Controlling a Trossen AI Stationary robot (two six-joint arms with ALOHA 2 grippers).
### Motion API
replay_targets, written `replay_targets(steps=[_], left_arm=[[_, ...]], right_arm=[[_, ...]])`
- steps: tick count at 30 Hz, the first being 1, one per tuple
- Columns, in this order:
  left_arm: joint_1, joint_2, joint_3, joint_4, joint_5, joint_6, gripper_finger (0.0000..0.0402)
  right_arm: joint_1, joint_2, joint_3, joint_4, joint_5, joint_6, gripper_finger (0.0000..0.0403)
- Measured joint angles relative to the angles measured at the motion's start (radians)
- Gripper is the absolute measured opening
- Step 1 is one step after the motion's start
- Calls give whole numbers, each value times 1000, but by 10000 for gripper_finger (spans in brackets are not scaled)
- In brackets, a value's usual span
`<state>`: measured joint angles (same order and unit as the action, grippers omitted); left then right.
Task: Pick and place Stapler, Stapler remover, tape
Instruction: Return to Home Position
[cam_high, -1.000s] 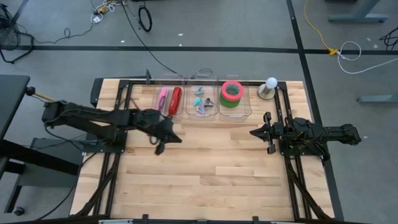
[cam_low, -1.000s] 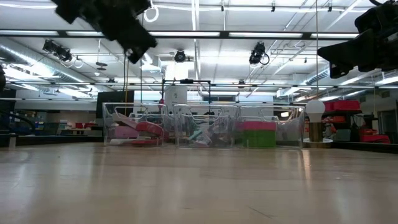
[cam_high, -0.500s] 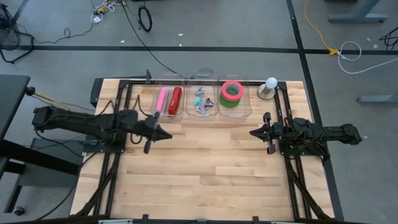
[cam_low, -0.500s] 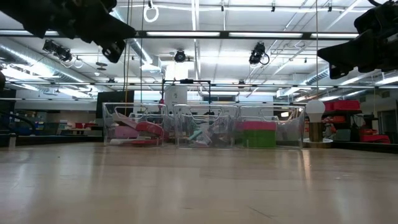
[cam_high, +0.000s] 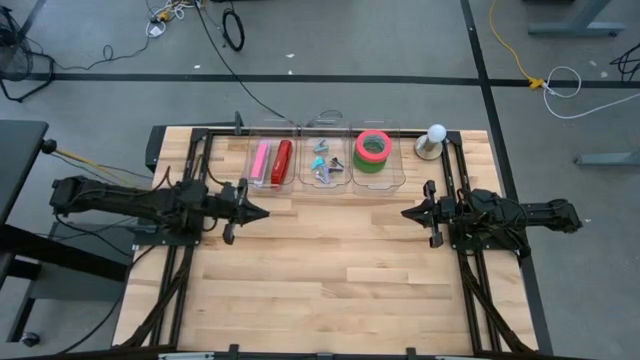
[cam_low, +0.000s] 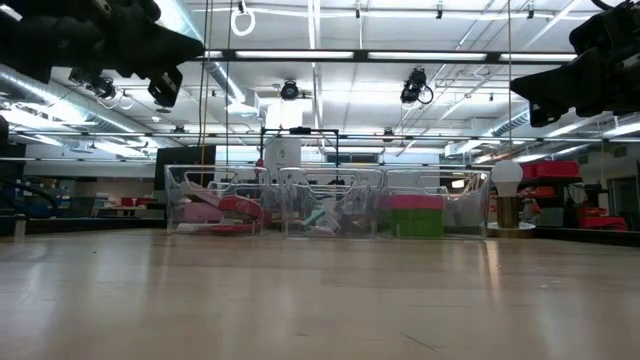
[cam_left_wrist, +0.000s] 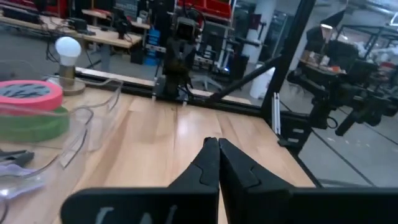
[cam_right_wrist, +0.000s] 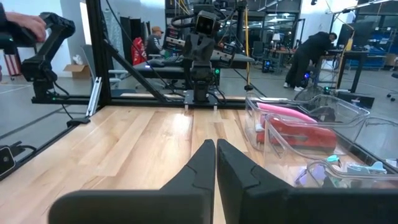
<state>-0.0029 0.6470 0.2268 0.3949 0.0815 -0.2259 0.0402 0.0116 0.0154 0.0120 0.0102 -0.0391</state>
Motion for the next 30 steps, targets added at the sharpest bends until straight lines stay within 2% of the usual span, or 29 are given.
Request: replay_targets(steps=[19,30], left_arm=[[0,-304,-155,2,-79,-33,0],[0,-422,-170,-33,-89,-29,0]], right_arm=[[0,0,0,0,0,0,18],[0,0,0,0,0,0,18]])
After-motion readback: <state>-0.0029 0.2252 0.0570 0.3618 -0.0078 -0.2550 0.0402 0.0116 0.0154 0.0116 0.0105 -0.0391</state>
